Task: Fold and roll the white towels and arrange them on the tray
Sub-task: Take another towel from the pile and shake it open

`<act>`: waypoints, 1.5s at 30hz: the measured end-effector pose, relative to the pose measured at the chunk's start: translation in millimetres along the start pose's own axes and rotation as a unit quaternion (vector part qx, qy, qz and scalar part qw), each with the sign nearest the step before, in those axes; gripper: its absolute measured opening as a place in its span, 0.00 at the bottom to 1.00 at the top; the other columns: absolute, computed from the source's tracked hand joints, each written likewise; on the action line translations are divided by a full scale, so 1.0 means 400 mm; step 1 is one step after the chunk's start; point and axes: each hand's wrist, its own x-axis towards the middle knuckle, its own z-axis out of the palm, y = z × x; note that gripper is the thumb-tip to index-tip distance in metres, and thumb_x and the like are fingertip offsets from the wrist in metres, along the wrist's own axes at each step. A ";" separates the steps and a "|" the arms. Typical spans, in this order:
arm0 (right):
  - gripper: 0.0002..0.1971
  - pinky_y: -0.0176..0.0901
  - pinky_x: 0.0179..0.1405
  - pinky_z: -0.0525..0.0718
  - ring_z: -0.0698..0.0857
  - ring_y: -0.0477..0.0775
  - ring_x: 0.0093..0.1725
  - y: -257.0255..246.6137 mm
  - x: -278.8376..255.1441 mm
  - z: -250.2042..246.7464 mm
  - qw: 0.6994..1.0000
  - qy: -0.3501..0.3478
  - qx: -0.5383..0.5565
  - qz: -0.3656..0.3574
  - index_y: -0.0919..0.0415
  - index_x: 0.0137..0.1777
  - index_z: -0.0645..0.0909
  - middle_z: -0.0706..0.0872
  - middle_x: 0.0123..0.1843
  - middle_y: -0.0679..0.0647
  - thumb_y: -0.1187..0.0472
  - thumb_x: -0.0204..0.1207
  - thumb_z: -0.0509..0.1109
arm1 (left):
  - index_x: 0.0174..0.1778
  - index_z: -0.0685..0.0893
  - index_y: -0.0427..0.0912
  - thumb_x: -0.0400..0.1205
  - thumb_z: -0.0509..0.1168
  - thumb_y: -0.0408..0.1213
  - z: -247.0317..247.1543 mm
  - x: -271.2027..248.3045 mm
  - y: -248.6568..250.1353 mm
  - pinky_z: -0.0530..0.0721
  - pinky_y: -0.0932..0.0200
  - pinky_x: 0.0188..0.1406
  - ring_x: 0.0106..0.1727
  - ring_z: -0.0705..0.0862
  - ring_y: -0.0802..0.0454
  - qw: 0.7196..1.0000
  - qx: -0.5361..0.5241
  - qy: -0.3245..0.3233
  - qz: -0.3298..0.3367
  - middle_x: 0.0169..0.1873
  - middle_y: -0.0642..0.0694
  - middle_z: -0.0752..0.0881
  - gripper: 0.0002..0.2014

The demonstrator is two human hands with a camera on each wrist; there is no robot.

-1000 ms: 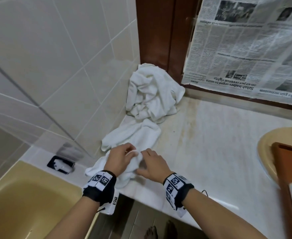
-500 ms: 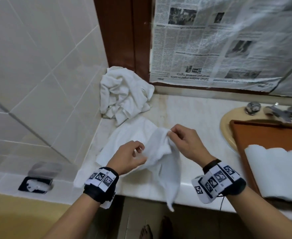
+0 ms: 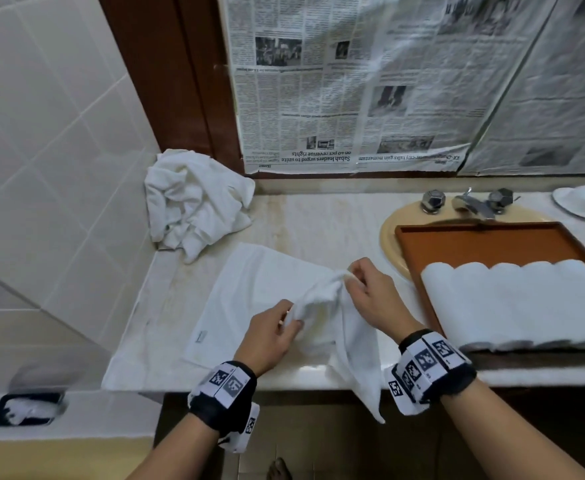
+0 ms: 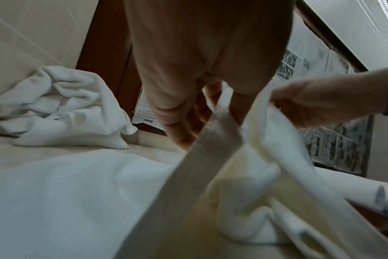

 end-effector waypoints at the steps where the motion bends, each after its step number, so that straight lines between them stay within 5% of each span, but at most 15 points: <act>1: 0.15 0.42 0.52 0.73 0.78 0.48 0.53 0.023 -0.013 -0.002 0.999 -0.008 -0.051 -0.005 0.55 0.64 0.75 0.79 0.54 0.49 0.55 0.79 0.66 | 0.50 0.81 0.51 0.85 0.66 0.45 0.007 -0.008 0.002 0.74 0.68 0.38 0.36 0.80 0.61 1.000 0.017 0.016 0.001 0.36 0.54 0.84 0.04; 4: 0.34 0.50 0.65 0.70 0.69 0.48 0.68 0.069 -0.066 0.009 0.986 -0.088 -0.124 -0.070 0.46 0.78 0.67 0.70 0.72 0.45 0.42 0.70 0.65 | 0.52 0.85 0.51 0.83 0.66 0.45 0.040 -0.038 0.018 0.74 0.70 0.44 0.42 0.82 0.61 0.999 0.031 0.033 0.017 0.41 0.56 0.86 0.06; 8: 0.29 0.54 0.66 0.74 0.70 0.53 0.71 0.130 -0.111 0.085 0.939 -0.221 -0.244 -0.095 0.43 0.76 0.74 0.72 0.74 0.46 0.33 0.76 0.63 | 0.51 0.86 0.54 0.74 0.64 0.42 0.062 -0.065 0.028 0.77 0.70 0.48 0.44 0.82 0.59 1.000 0.006 -0.012 -0.022 0.41 0.54 0.86 0.12; 11: 0.25 0.52 0.61 0.74 0.73 0.56 0.69 0.173 -0.129 0.118 0.930 -0.201 -0.293 -0.095 0.46 0.72 0.79 0.77 0.71 0.49 0.36 0.83 0.57 | 0.56 0.86 0.57 0.77 0.72 0.43 0.031 -0.080 -0.023 0.81 0.66 0.55 0.50 0.84 0.59 0.995 0.013 -0.024 -0.094 0.50 0.59 0.87 0.11; 16: 0.25 0.52 0.60 0.73 0.74 0.56 0.67 0.180 -0.125 0.138 0.943 -0.169 -0.271 -0.090 0.48 0.69 0.80 0.79 0.67 0.48 0.36 0.81 0.57 | 0.67 0.82 0.49 0.79 0.72 0.54 -0.059 -0.098 -0.191 0.78 0.51 0.65 0.62 0.82 0.46 0.955 0.092 0.102 -0.261 0.63 0.48 0.84 0.22; 20: 0.38 0.51 0.61 0.71 0.74 0.54 0.65 0.146 -0.098 0.172 0.950 -0.169 -0.245 -0.097 0.47 0.68 0.81 0.81 0.66 0.46 0.29 0.70 0.44 | 0.78 0.72 0.50 0.77 0.69 0.64 -0.090 -0.096 -0.263 0.73 0.39 0.70 0.74 0.71 0.36 0.911 0.177 0.087 -0.362 0.76 0.43 0.71 0.36; 25: 0.35 0.51 0.62 0.72 0.74 0.51 0.66 0.089 -0.028 0.242 0.954 -0.180 -0.217 -0.104 0.49 0.68 0.81 0.81 0.67 0.44 0.29 0.73 0.49 | 0.77 0.72 0.49 0.78 0.70 0.59 -0.091 -0.081 -0.298 0.76 0.41 0.66 0.72 0.70 0.37 0.916 0.214 0.084 -0.330 0.75 0.42 0.69 0.34; 30: 0.22 0.50 0.63 0.73 0.75 0.53 0.69 0.029 0.121 0.348 0.952 -0.184 -0.205 -0.132 0.53 0.71 0.79 0.79 0.70 0.48 0.42 0.84 0.63 | 0.71 0.79 0.45 0.79 0.74 0.47 -0.114 -0.059 -0.338 0.69 0.51 0.68 0.68 0.71 0.40 0.942 0.123 0.137 -0.279 0.70 0.42 0.73 0.26; 34: 0.26 0.53 0.68 0.74 0.70 0.57 0.76 -0.013 0.266 0.434 0.941 -0.205 -0.232 -0.136 0.55 0.80 0.70 0.70 0.80 0.52 0.46 0.85 0.63 | 0.68 0.81 0.43 0.78 0.75 0.43 -0.130 -0.042 -0.373 0.62 0.61 0.64 0.66 0.71 0.42 0.937 0.074 0.187 -0.285 0.67 0.42 0.75 0.23; 39: 0.36 0.58 0.80 0.65 0.56 0.56 0.86 -0.021 0.404 0.512 0.939 -0.241 -0.235 -0.072 0.52 0.87 0.53 0.52 0.89 0.50 0.43 0.85 0.62 | 0.70 0.79 0.43 0.76 0.77 0.45 -0.153 -0.025 -0.413 0.69 0.48 0.71 0.68 0.70 0.38 0.921 0.055 0.216 -0.319 0.69 0.42 0.71 0.27; 45: 0.34 0.56 0.68 0.75 0.71 0.64 0.75 -0.012 0.446 0.530 0.947 -0.213 -0.238 -0.045 0.60 0.85 0.58 0.68 0.80 0.59 0.43 0.85 0.61 | 0.62 0.82 0.43 0.76 0.78 0.42 -0.185 -0.008 -0.428 0.73 0.63 0.53 0.53 0.81 0.50 0.927 0.010 0.180 -0.330 0.53 0.46 0.82 0.20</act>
